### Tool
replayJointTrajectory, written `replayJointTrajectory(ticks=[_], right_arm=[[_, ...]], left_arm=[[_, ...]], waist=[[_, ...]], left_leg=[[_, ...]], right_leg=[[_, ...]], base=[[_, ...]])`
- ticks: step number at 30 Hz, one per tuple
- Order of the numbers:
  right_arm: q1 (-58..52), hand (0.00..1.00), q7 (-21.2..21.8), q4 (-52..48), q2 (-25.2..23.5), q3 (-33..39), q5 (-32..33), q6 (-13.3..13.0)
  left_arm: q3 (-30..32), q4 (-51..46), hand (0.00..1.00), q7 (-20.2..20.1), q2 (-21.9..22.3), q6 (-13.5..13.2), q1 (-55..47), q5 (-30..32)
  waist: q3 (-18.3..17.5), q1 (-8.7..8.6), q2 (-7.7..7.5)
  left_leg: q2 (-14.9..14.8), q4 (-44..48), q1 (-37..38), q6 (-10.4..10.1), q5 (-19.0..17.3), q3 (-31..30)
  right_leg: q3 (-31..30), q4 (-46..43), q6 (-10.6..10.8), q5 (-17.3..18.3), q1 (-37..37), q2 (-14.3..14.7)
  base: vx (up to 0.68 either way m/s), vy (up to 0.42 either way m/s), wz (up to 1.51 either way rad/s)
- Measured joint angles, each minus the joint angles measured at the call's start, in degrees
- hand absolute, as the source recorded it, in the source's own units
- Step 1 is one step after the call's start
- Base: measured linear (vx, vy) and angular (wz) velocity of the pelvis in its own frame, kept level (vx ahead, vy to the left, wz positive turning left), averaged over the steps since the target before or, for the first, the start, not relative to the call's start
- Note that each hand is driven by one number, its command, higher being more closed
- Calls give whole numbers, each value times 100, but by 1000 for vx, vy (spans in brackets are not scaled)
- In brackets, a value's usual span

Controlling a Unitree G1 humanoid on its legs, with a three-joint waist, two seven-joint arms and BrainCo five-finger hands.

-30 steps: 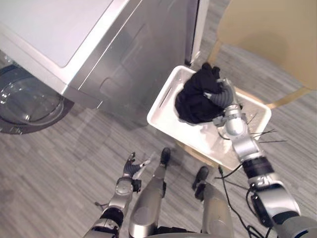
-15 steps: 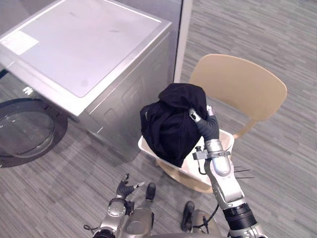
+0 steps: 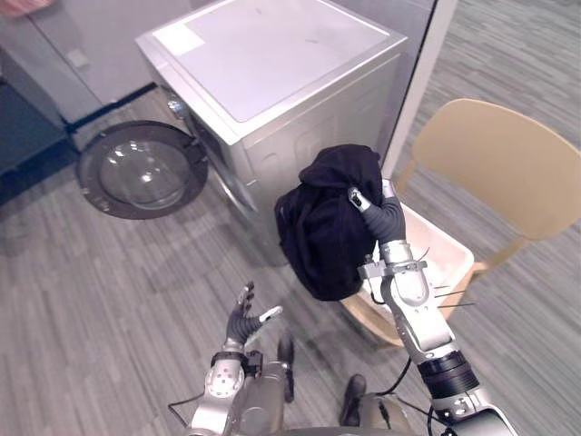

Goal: Pick up the laundry basket with both hands and put the clothes into the washing machine.

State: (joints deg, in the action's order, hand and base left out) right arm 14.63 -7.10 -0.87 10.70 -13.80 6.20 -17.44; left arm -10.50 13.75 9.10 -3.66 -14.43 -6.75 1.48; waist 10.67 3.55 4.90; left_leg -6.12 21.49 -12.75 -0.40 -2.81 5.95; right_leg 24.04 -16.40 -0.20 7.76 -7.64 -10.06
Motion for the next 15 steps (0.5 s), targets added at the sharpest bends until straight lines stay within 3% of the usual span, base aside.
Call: replayJointTrajectory(ticks=[2, 3, 4, 8, 15], right_arm=[[2, 100, 110, -22, -47, -18, 6, -1], [19, 100, 206, -40, -79, -61, 5, -5], [20, 100, 238, -47, -133, -88, 6, -9], [145, 100, 448, -60, -504, -655, 49, -8], [341, 100, 855, -58, -702, -1611, 771, -1]], left_arm=[[-252, -217, 0, 130, -21, -119, 280, 381], [-409, -359, 0, 159, -34, -170, 398, 563], [-489, -407, 0, 198, -66, -176, 488, 677], [-701, -550, 0, 690, -124, -163, 757, 1308], [-740, -552, 0, 1131, -112, 33, 1532, 1728]], waist=[[-59, 2, 4], [-178, 6, 8], [-204, 8, -58], [-316, 41, -219], [-576, 34, -300]], left_leg=[[123, -762, 273, -114, 74, -67], [171, -1429, 491, -271, 173, -178], [235, -1633, 540, -338, 316, -230], [480, -2163, 928, -202, 621, -431], [552, -2653, 1248, -122, 882, -443]], right_leg=[[230, 8, 134, 64, 49, -83], [403, 28, 187, 35, 48, -108], [441, 27, 205, 23, 47, -166], [570, 180, 447, -161, 395, -263], [563, 644, 522, -469, 660, -193]], base=[[-92, 181, 89], [-53, 150, 84], [-33, 139, 69], [-1, 104, 36], [5, 28, 1]])
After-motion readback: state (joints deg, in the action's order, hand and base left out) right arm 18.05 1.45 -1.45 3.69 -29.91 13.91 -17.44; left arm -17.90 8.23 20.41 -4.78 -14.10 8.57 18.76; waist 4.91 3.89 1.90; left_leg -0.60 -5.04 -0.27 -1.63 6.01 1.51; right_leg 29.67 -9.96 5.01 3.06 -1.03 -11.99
